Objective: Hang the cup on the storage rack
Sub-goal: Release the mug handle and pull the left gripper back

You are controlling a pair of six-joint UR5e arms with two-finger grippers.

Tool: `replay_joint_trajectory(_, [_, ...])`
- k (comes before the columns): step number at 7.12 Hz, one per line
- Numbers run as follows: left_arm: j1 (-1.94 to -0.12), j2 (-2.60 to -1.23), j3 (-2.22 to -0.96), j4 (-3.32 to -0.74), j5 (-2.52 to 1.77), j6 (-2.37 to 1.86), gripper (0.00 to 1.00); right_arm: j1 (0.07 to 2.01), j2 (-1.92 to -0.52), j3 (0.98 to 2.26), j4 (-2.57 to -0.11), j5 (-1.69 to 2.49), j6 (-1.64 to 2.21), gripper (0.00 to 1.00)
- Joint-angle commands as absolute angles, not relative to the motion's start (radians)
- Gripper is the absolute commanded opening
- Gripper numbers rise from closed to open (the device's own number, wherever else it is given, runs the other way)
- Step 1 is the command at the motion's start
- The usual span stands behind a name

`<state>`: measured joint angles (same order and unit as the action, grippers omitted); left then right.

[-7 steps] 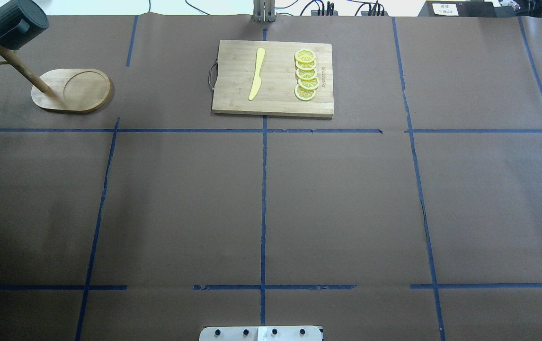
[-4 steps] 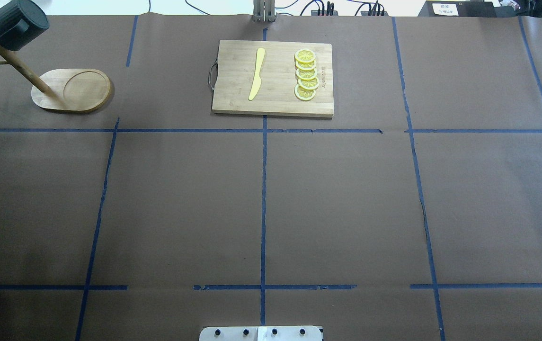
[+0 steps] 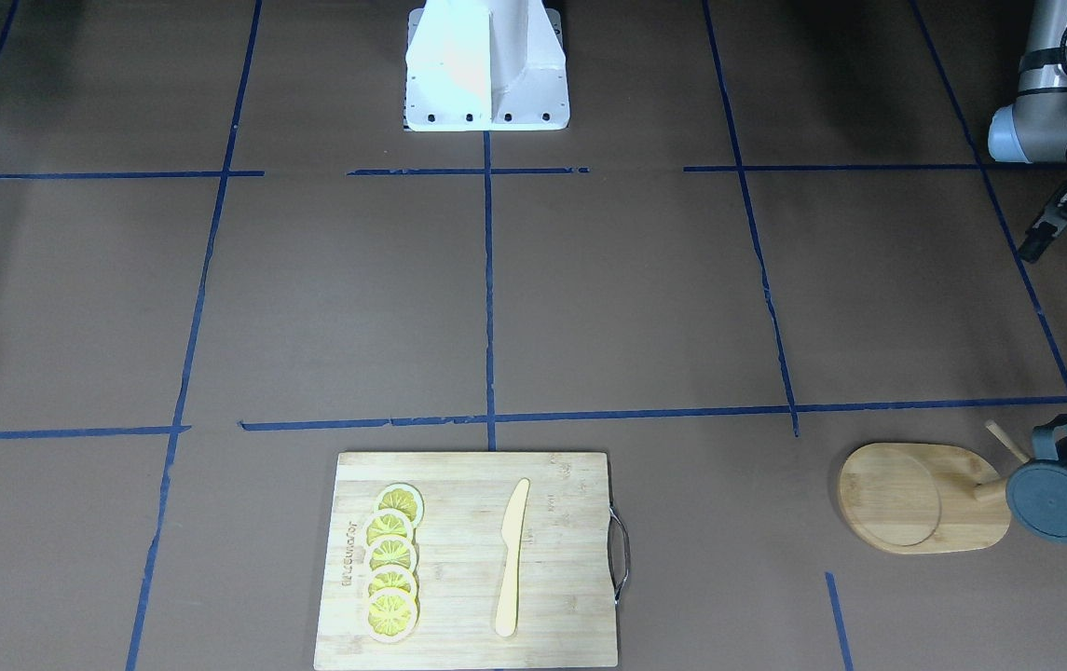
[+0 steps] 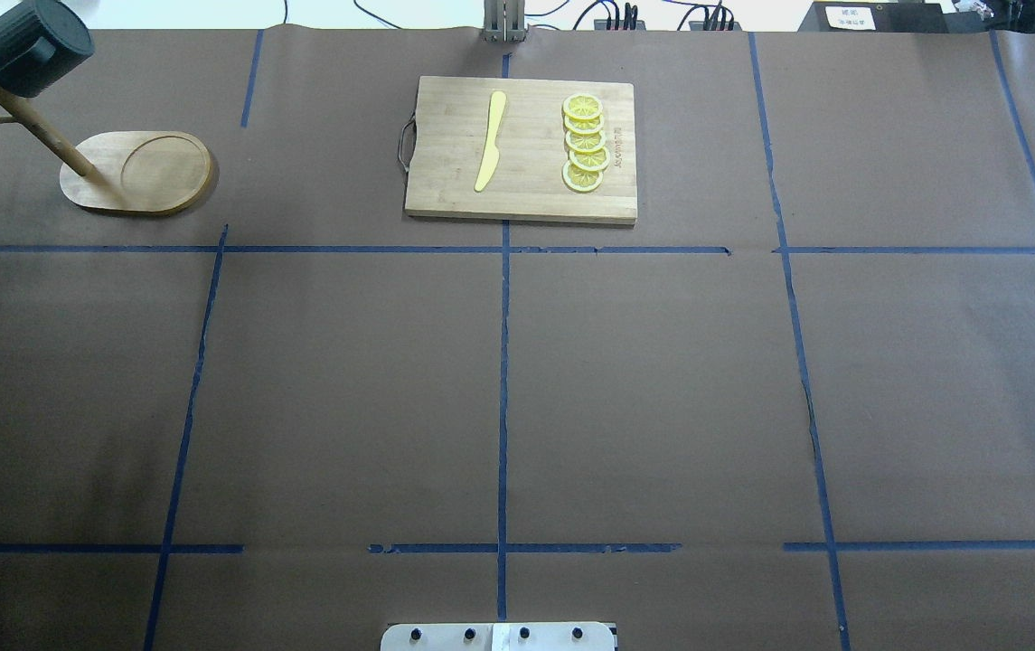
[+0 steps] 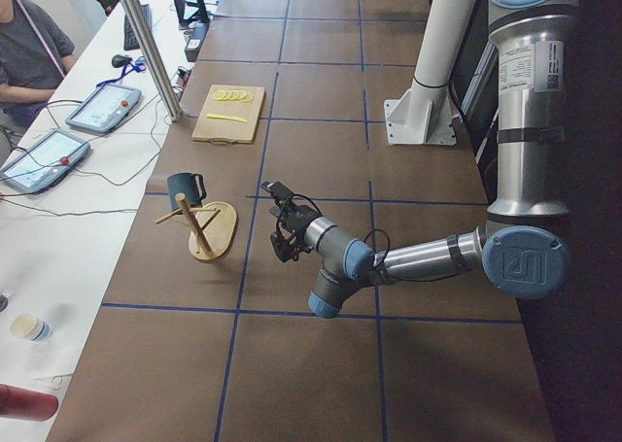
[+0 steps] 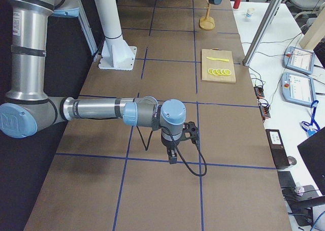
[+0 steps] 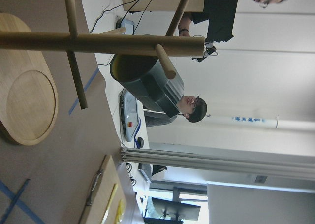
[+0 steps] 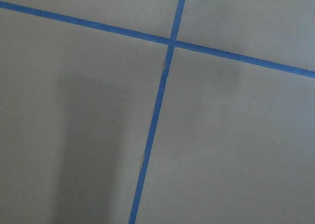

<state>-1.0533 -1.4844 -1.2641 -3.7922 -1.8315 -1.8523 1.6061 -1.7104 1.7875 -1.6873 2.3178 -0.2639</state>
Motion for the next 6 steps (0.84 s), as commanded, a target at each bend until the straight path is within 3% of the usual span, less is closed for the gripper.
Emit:
replay_joint_trajectory(1, [-1.054,-1.462,-1.253,-3.641,-1.899,-1.360,1.00,1.606,-1.712,1.784,-1.687,2.318,-0.264,1.00])
replay_joint_trajectory(6, [-1.184,-1.456,-1.265,-3.126,-1.896,-0.418,1.00,1.606,-1.712,1.776,-1.687,2.318,-0.265,1.00])
